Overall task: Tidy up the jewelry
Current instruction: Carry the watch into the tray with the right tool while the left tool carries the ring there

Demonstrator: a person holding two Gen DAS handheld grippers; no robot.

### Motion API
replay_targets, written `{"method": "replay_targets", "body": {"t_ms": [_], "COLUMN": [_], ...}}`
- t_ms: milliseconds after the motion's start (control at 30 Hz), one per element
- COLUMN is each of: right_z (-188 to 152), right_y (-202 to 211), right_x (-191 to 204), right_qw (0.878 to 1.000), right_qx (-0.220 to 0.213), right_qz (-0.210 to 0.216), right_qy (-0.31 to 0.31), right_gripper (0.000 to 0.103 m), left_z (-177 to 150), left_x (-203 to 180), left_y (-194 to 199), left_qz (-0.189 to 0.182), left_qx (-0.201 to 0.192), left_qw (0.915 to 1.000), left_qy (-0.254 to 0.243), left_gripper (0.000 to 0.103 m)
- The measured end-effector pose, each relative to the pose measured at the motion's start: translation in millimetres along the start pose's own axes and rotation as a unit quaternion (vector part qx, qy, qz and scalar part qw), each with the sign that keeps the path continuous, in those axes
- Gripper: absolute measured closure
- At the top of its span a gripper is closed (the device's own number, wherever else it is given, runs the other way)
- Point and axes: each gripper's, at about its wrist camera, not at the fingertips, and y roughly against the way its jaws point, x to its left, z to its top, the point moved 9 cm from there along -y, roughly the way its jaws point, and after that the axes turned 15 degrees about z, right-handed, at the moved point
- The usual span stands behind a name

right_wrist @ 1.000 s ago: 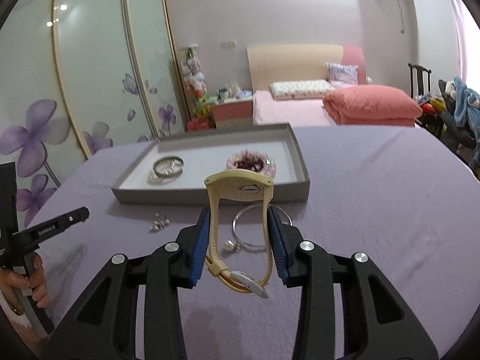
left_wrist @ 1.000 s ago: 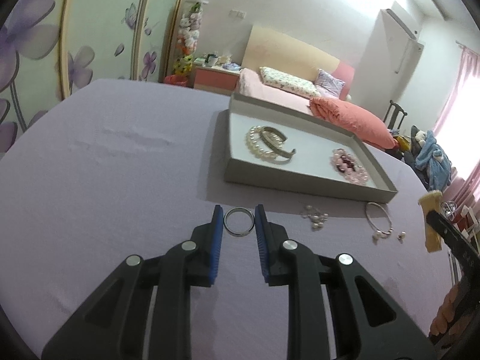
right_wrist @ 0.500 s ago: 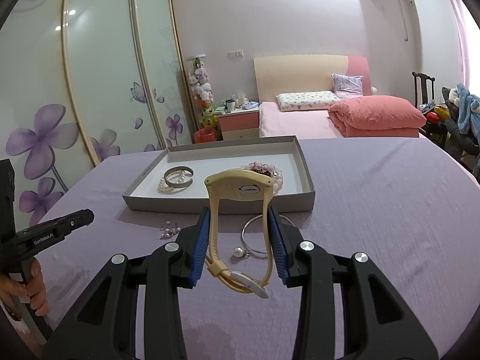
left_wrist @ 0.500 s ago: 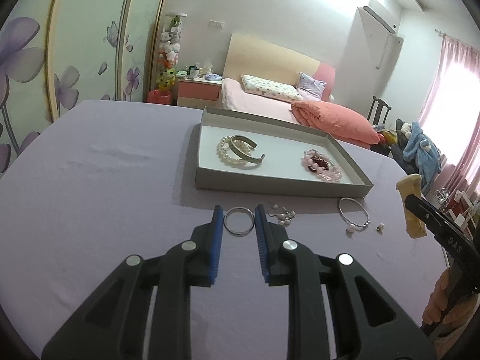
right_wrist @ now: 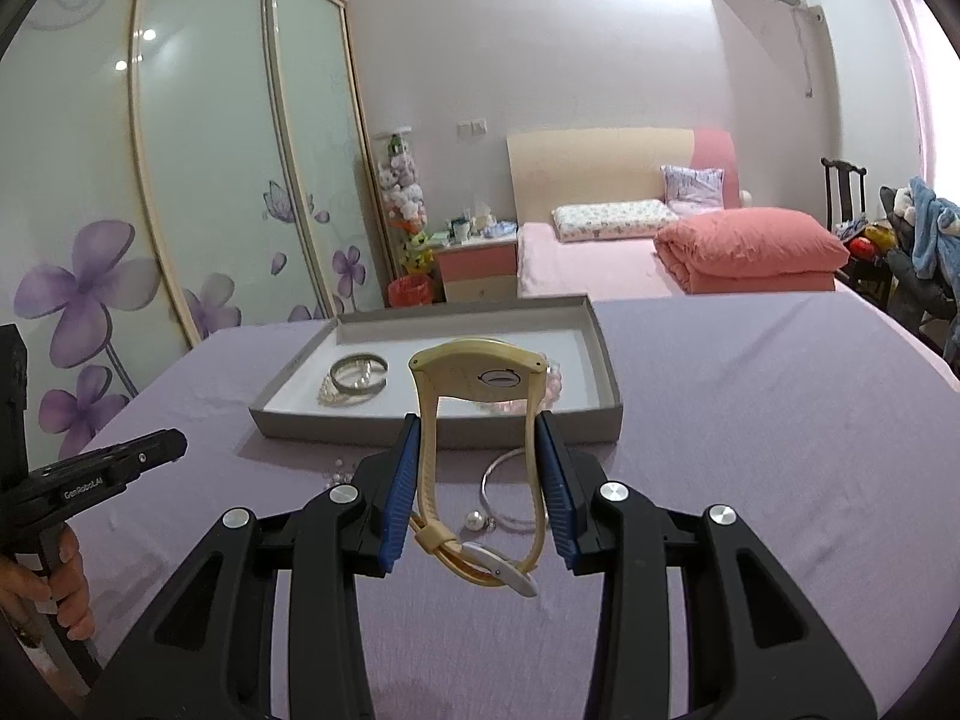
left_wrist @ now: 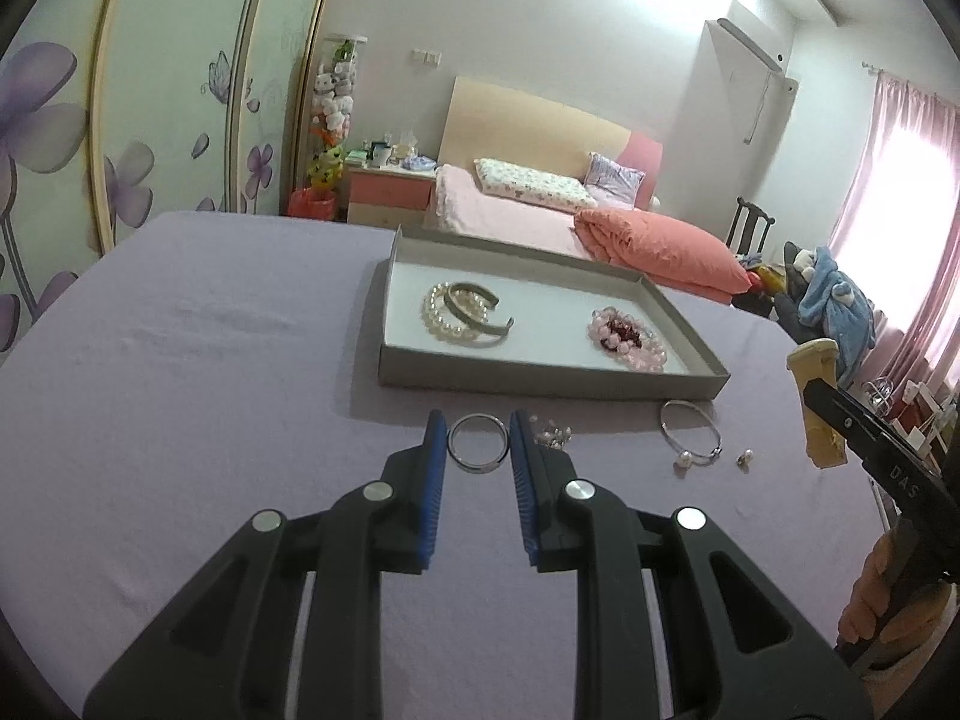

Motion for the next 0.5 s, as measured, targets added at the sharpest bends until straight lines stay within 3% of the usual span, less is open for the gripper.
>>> {"method": "replay_targets", "body": {"t_ms": [500], "right_z": [66.3], "right_y": [-12.8], "right_x": [0.3], "right_qw": [0.997], "right_qx": [-0.069], "right_qz": [-0.013], "right_qy": [0.039], "right_gripper": [0.063], "left_z": [74.2], "left_x": [-24.7], "left_y": [1.5], "left_qz": [0.006], "left_qx": [-0.097], "left_qw": [0.9950], "left_qy": [-0.025], "left_gripper": [0.081]}}
